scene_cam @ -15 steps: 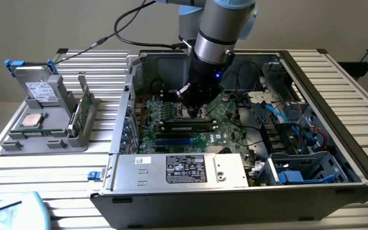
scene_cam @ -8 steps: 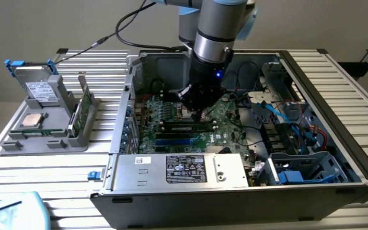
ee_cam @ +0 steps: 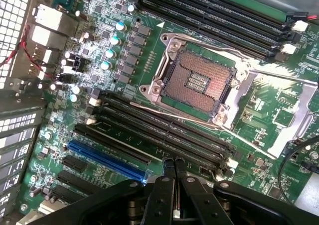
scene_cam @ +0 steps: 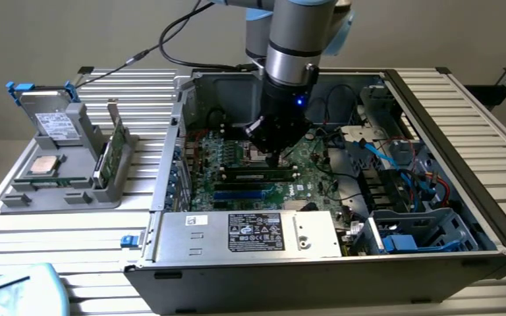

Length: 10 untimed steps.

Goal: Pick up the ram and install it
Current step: 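Press down the ram until it locks into place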

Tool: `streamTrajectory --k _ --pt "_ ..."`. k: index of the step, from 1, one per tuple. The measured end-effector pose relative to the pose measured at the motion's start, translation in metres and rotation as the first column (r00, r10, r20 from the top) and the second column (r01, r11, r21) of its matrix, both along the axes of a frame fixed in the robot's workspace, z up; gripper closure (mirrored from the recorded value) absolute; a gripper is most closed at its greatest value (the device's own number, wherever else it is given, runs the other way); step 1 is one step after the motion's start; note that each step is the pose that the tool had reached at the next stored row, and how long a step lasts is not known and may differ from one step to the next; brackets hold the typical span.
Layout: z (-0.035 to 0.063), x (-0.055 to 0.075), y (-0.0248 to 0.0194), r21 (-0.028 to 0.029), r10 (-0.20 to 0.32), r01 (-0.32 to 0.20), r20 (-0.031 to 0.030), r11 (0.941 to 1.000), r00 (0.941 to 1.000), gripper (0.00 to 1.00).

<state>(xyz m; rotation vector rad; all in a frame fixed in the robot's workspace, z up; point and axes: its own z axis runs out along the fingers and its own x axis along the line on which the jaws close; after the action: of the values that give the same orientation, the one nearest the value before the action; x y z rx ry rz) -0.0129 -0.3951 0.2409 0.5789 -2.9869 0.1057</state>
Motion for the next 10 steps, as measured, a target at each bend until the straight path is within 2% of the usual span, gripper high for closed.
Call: streamTrajectory --k 4,10 --pt "0.0002 -0.001 0.0001 -0.0001 -0.015 0.015 0.0072 0.9999 0.9999 0.9" --pt "0.0002 -0.0011 0.0001 -0.0013 -0.077 0.077 0.0168 0.997 0.9969 0.9"
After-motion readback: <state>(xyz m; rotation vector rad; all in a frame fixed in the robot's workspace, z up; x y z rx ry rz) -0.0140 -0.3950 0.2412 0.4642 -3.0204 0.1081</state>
